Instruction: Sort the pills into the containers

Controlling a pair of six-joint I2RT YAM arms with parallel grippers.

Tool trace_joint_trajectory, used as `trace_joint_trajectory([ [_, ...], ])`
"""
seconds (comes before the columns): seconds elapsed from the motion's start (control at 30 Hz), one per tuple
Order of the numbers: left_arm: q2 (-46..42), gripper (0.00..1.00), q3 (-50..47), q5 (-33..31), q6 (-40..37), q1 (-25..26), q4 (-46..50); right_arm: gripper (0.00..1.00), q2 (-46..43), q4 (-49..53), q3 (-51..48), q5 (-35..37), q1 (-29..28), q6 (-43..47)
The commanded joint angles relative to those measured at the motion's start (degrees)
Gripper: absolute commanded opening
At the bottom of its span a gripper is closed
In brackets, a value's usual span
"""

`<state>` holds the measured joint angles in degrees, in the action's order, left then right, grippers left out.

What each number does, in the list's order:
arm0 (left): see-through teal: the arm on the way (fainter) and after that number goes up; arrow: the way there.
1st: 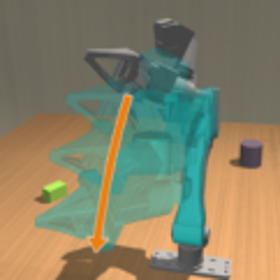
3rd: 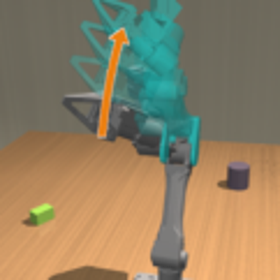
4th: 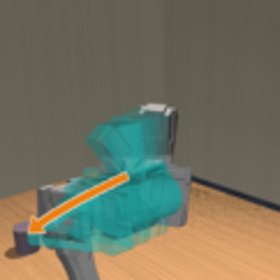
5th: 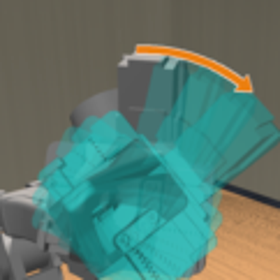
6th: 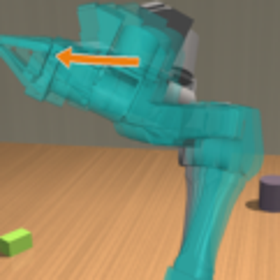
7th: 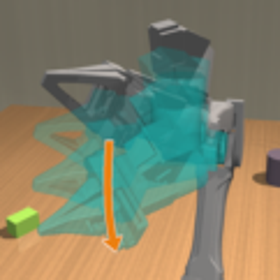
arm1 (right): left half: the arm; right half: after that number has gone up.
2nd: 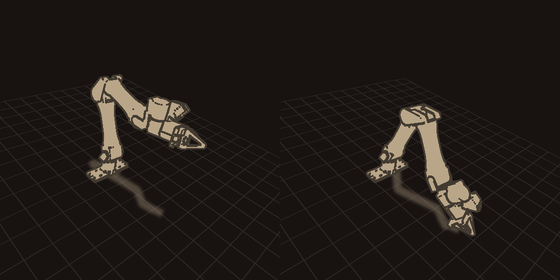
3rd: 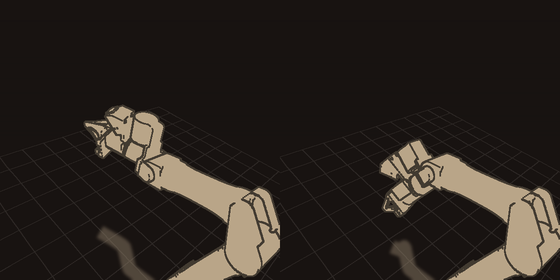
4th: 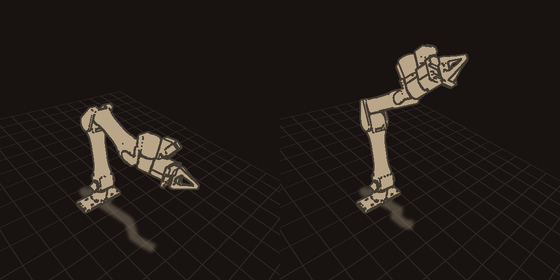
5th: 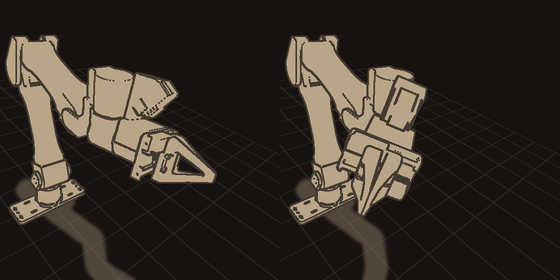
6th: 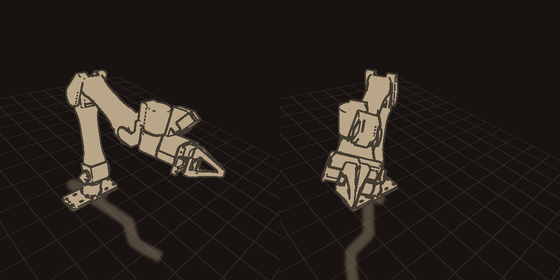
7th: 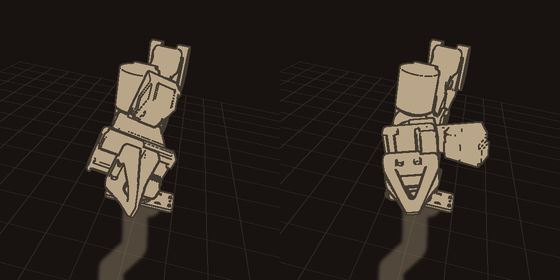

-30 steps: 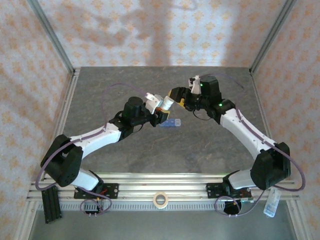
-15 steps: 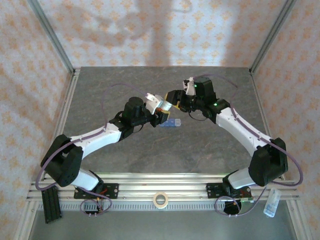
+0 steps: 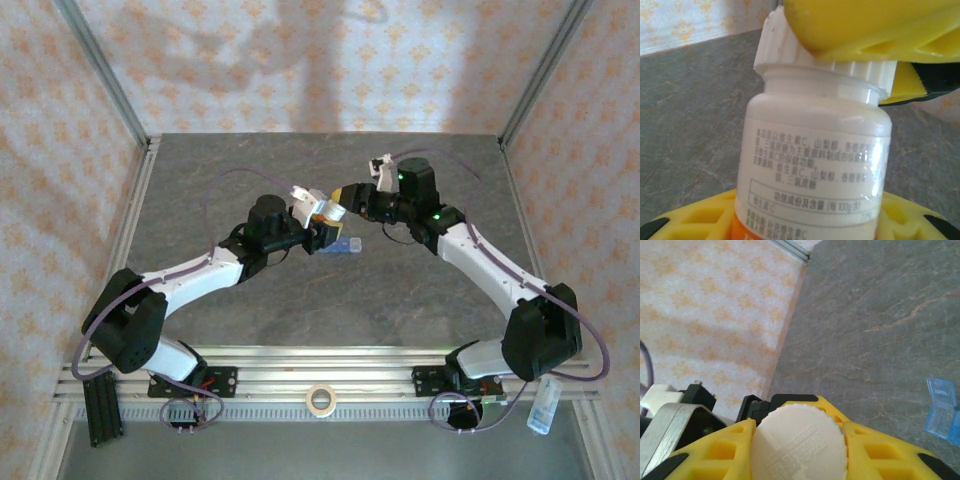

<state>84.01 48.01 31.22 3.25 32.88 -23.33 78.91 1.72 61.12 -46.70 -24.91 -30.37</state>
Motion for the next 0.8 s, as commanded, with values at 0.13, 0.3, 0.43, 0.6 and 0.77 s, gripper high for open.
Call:
trace_joint_trajectory([
  [0.13, -1.51, 0.00, -0.10, 1.28, 2.89, -1.14, -6.20, 0.35, -1.82, -3.17, -1.03, -4.51, 0.88, 4.22],
  [0.3, -0.73, 0.00, 0.07, 2.34, 3.50, -1.08, -6.81, 0.34, -2.90, 2.08, 1.22, -4.36, 0.85, 11.96],
  [0.43, -0.34, 0.00, 0.33, 2.58, 3.52, -1.14, -6.94, 0.40, -1.70, 6.41, 3.21, -4.25, 0.89, 14.47],
  [0.6, 0.10, 0.00, 0.70, 2.65, 3.48, -1.10, -6.90, 0.53, -1.73, 6.47, 2.71, -2.82, 0.87, 13.94],
  [0.77, 0.29, 0.00, 0.94, 2.53, 3.06, -1.20, -6.55, 0.64, -2.38, 7.50, 2.25, -1.59, 0.89, 13.72],
])
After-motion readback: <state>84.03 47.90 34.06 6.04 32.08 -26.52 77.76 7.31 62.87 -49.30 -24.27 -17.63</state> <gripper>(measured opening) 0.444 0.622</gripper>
